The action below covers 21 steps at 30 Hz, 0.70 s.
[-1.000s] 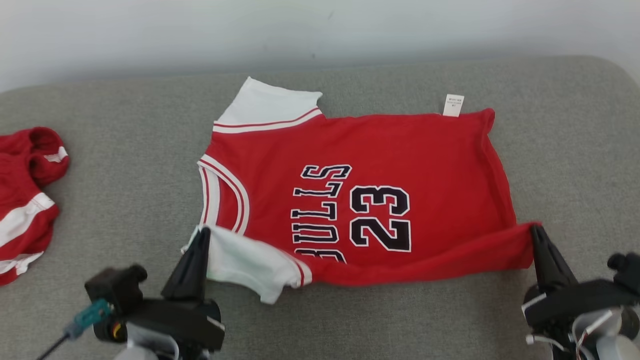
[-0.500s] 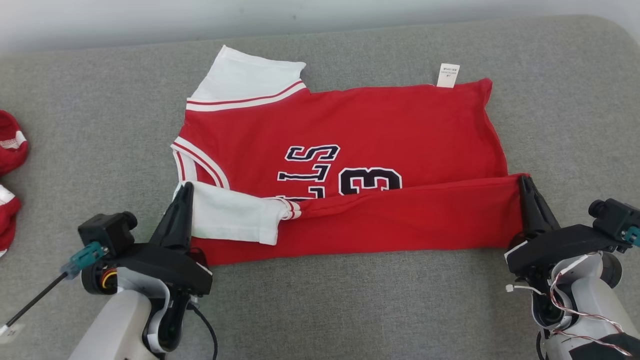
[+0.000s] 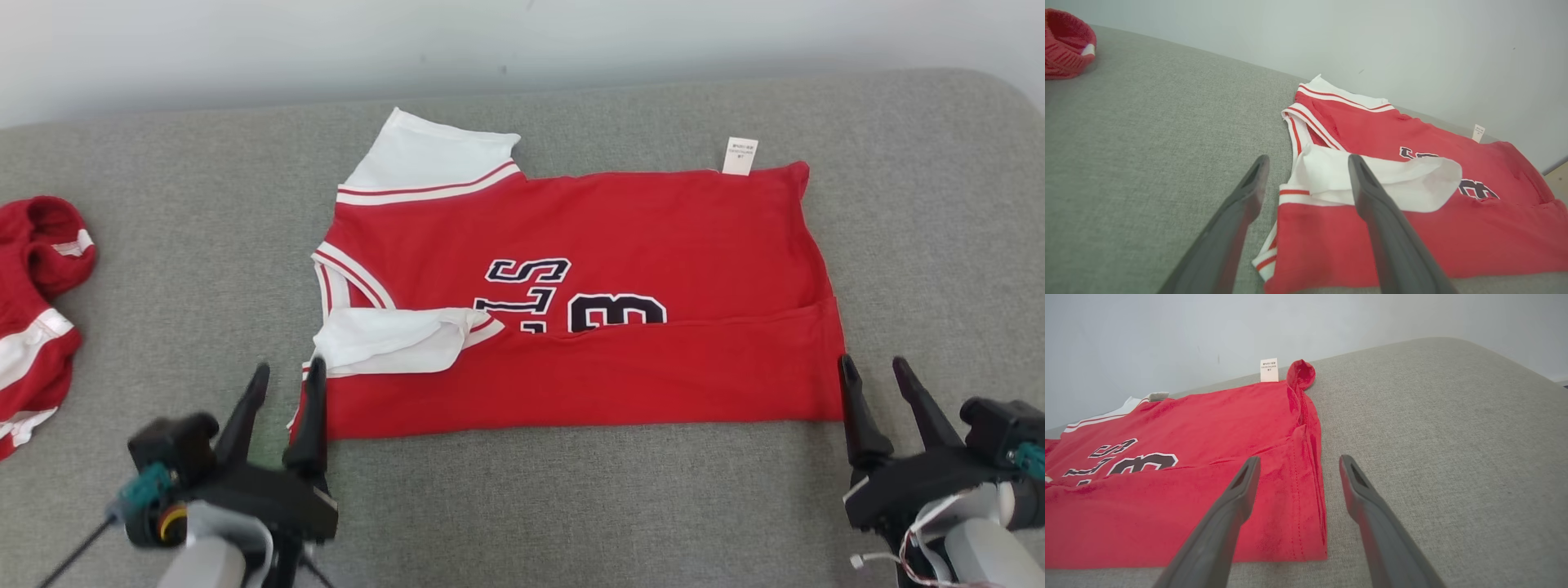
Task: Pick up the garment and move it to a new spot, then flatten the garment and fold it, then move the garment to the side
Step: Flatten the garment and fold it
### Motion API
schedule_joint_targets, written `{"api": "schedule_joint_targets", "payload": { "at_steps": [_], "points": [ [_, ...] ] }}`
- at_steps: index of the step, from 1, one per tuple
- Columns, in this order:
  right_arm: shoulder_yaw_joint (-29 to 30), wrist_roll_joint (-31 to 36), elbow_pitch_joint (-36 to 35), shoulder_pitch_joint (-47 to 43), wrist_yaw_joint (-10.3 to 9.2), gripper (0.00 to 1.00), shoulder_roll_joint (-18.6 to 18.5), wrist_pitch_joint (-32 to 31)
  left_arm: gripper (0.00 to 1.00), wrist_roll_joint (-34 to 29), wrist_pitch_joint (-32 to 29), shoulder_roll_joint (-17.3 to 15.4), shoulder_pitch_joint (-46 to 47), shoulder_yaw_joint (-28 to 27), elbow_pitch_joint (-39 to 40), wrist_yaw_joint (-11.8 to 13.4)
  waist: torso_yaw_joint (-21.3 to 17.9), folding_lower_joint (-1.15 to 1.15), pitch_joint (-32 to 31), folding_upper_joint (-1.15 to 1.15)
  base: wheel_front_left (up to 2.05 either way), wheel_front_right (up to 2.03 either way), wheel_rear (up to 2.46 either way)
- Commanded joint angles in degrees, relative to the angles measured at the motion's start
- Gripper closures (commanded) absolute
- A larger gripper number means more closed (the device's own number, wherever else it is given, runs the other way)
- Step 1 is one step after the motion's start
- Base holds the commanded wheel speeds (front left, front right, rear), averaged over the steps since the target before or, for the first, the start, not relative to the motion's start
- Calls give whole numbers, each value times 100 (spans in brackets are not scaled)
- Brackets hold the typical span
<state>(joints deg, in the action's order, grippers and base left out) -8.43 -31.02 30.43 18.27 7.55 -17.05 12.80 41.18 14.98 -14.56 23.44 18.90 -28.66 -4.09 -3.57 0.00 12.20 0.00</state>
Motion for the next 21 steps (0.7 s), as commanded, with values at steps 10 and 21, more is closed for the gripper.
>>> {"api": "schedule_joint_targets", "payload": {
  "at_steps": [10, 21],
  "points": [
    [90, 410, 147, -391, -14, 0, -34, -17, 0, -536, 24, 42, -775, 18, -58, -17, 19, 0, -104, 0, 0, 0, 0],
    [-22, 496, 652, 25, -14, 55, 193, -109, 55, -670, 24, 117, -327, 78, -668, -100, 27, 0, 35, 0, 0, 0, 0]
  ]
}}
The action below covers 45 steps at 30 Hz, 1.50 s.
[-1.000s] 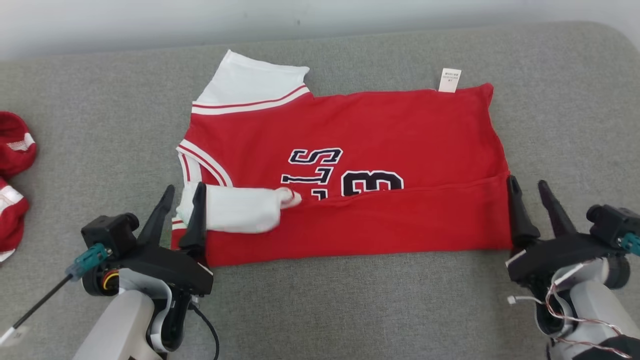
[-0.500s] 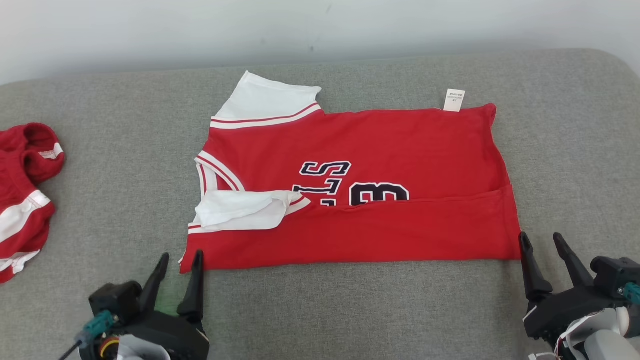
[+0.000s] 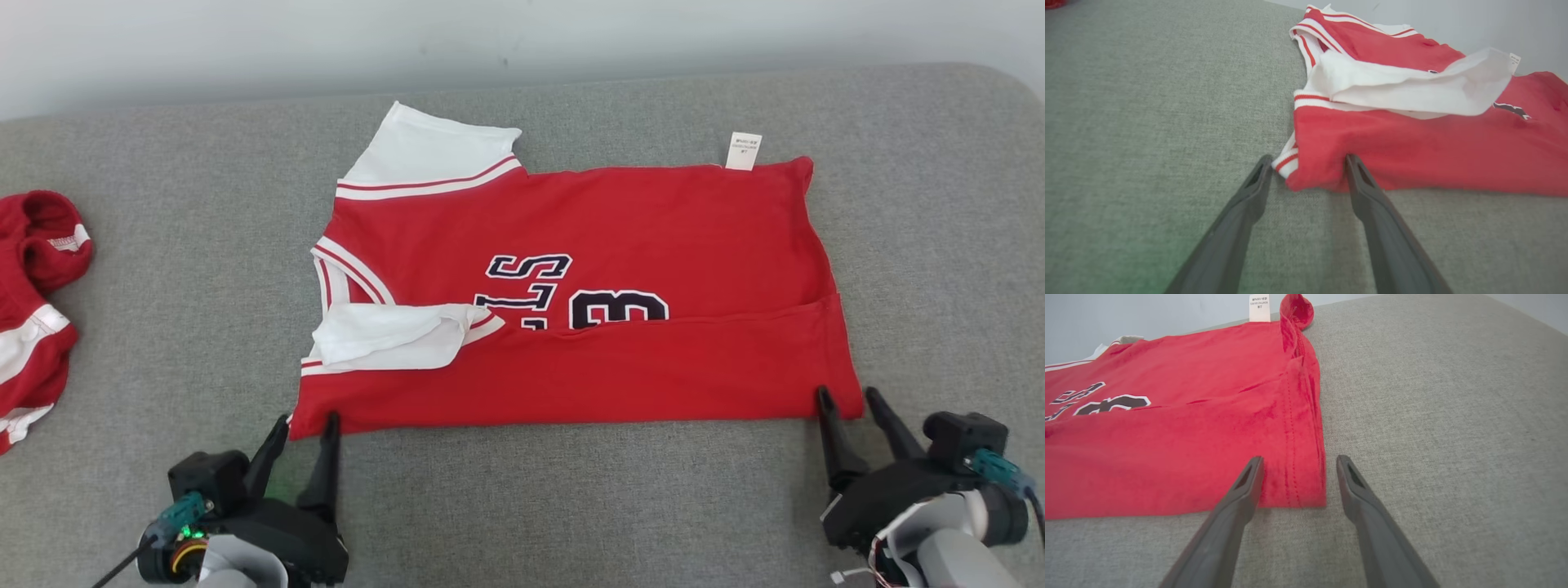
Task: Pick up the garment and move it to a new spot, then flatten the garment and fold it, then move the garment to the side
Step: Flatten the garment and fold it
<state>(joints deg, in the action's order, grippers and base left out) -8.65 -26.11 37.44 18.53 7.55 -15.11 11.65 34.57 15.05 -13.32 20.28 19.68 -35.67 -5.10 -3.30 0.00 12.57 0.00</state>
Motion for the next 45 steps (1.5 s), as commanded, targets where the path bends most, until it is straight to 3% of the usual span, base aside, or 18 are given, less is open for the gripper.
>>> {"api": "schedule_joint_targets", "payload": {
  "at_steps": [1, 10, 23, 29, 30, 31, 32, 38, 45],
  "points": [
    [-30, 3, 45, 77, -14, 100, 46, 28, 100, -11, 17, 34, 71, -50, -31, -31, 2, 0, 1, 0, 0, 0, 0],
    [-90, -165, 126, -117, -14, 100, 56, 265, 100, -140, 19, 209, -317, -298, 182, -105, 168, 0, -358, 0, 0, 0, 0],
    [421, -194, -1044, -1611, -14, 100, -62, 86, 100, -228, 19, 458, -1630, -509, 922, 1, 423, 0, -880, 0, 0, 0, 0],
    [802, -75, -1598, -2234, -14, 100, 156, -277, 100, -250, 9, 505, -1939, -497, 968, -2, 441, 0, -958, 0, 0, 0, 0],
    [858, -35, -1657, -2295, -14, 85, 172, -310, 100, -282, 1, 489, -1941, -472, 945, 5, 444, 0, -964, 0, 0, 0, 0],
    [894, 7, -1707, -2330, -14, 56, 199, -335, 40, -336, 2, 467, -1931, -443, 921, 27, 442, 0, -977, 0, 0, 0, 0],
    [911, 41, -1744, -2364, -14, 0, 255, -363, 0, -352, 3, 460, -1932, -424, 892, 37, 434, 0, -995, 0, 0, 0, 0],
    [1040, 231, -1990, -2425, -14, 0, 387, -364, 0, -428, 12, 466, -1906, -513, 979, 90, 395, 0, -1052, 0, 0, 0, 0],
    [1042, 529, -2440, -2249, -14, 0, 425, -21, 0, -855, 16, 513, -1995, -1050, 1721, 175, 310, 0, -1172, 0, 0, 0, 0]
  ]
}}
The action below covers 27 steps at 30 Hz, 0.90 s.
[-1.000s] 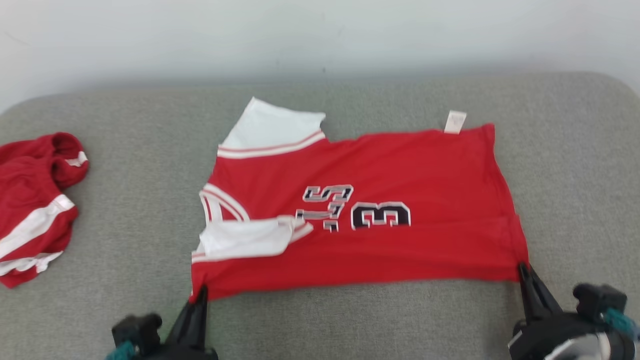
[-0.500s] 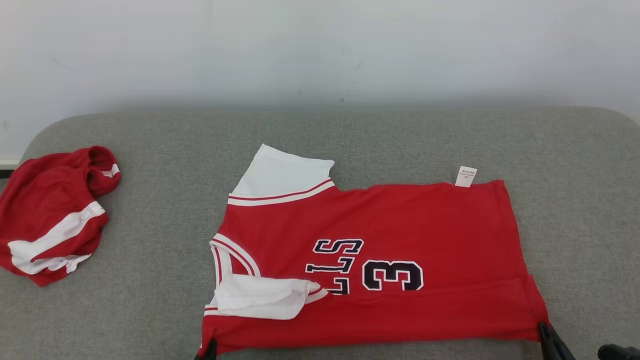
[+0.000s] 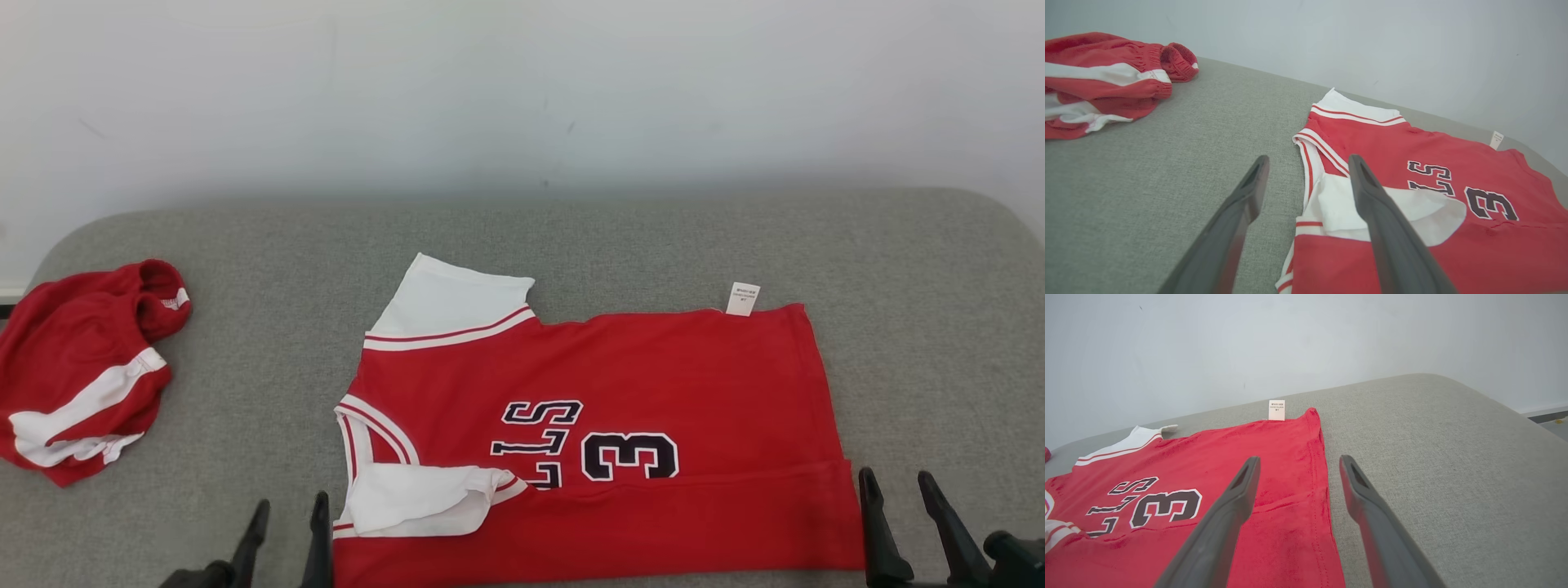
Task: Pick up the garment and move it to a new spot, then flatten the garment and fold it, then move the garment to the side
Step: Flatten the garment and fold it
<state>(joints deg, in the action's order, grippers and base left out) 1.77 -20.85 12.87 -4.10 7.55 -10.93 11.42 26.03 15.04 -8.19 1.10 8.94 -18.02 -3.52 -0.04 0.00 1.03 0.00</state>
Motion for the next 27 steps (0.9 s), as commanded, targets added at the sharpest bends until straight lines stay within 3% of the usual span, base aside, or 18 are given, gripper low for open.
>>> {"api": "schedule_joint_targets", "payload": {
  "at_steps": [1, 16, 27],
  "points": [
    [1, 34, -40, 43, -14, 0, 27, 54, 0, -131, 18, -12, -72, -49, 75, 18, -24, 0, -31, 0, 0, 0, 0],
    [-139, 392, -415, 321, -14, 0, 325, 365, 0, -1116, 19, 126, -96, -773, 976, -35, -55, 0, -148, 0, 0, 0, 0],
    [-148, 463, -435, 130, -14, 0, 353, 380, 0, -1246, 20, 247, -351, -1017, 1054, -195, -5, 0, -162, 0, 0, 0, 0]
  ]
}}
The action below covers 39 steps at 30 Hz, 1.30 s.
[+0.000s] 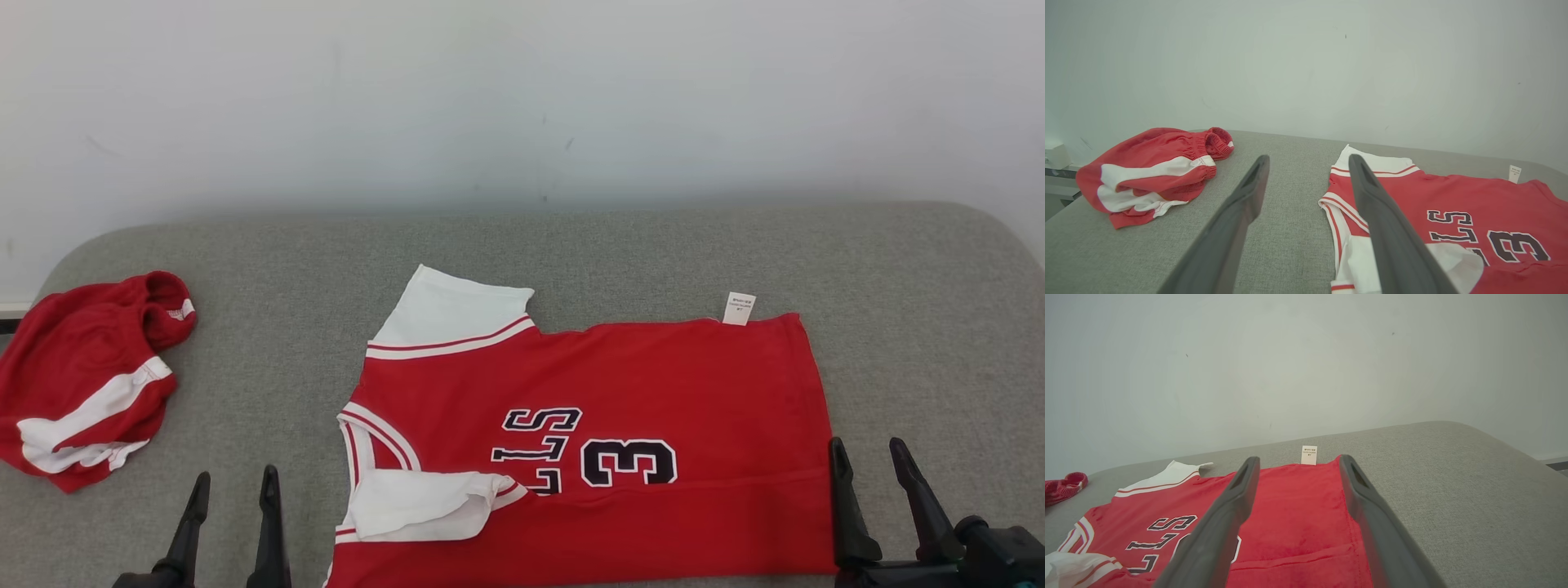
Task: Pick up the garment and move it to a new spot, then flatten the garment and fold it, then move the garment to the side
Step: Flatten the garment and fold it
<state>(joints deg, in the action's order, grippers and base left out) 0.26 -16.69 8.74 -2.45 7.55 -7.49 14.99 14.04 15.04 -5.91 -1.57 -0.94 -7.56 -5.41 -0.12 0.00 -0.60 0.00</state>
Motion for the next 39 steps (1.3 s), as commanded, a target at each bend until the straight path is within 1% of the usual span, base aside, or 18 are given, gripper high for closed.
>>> {"api": "schedule_joint_targets", "payload": {
  "at_steps": [1, 6, 8, 9, 12, 14, 19, 20, 21, 24, 27, 31, 36, 39],
  "points": [
    [-3, 51, -24, -52, -14, 0, 3, 23, 0, -58, 20, 28, -83, -43, -1, -20, 4, 0, 2, 0, 0, 0, 0],
    [-2, -30, 22, -15, -14, 0, -14, 24, 0, -117, 20, 35, -31, -67, -72, -55, -22, 0, 31, 0, 0, 0, 0],
    [13, -143, 86, 77, -14, 0, -30, 24, 0, -161, 20, -32, 87, -20, -150, -89, -42, 0, 58, 0, 0, 0, 0],
    [-3, -130, 130, 129, -14, 0, -99, 24, 0, -165, 20, -68, 166, -7, -192, -105, -53, 0, 79, 0, 0, 0, 0],
    [-3, -219, 258, 308, -14, 0, -161, 22, 0, -153, 20, -245, 480, 37, -328, -148, -104, 0, 193, 0, 0, 0, 0],
    [84, -376, 345, 493, -14, 0, -134, 17, 0, -128, 20, -348, 715, 109, -410, -167, -140, 0, 297, 0, 0, 0, 0],
    [93, -330, 601, 1088, -14, 0, -375, -110, 0, -10, -92, -646, 1572, 312, -638, -202, -224, 0, 722, 0, 0, 0, 0],
    [67, -309, 734, 1397, -14, 0, -490, -162, 0, 69, -180, -764, 1979, 417, -728, -214, -264, 0, 948, 0, 0, 0, 0],
    [44, -308, 806, 1558, -14, 0, -524, -209, 0, 102, -252, -842, 2177, 476, -786, -216, -292, 0, 1070, 0, 0, 0, 0],
    [-23, -266, 1045, 2090, -14, 0, -645, -298, 0, 267, -455, -994, 2803, 679, -939, -199, -370, 0, 1458, 0, 0, 0, 0],
    [-178, -213, 1332, 2664, -14, 0, -718, -455, 0, 507, -682, -1262, 3436, 886, -1109, -199, -479, 0, 1860, 0, 0, 0, 0],
    [-400, -263, 1818, 3458, -14, 0, -828, -661, 0, 835, -989, -1629, 4219, 1347, -1451, -200, -611, 0, 2307, 0, 0, 0, 0],
    [-768, -319, 2446, 4276, -14, 0, -896, -807, 0, 1294, -1331, -2004, 5055, 1944, -1912, -200, -758, 0, 2689, 0, 0, 0, 0],
    [-999, -414, 2780, 4678, -14, 0, -865, -975, 0, 1597, -1498, -2159, 5469, 2284, -2193, -200, -839, 0, 2814, 0, 0, 0, 0]
  ]
}}
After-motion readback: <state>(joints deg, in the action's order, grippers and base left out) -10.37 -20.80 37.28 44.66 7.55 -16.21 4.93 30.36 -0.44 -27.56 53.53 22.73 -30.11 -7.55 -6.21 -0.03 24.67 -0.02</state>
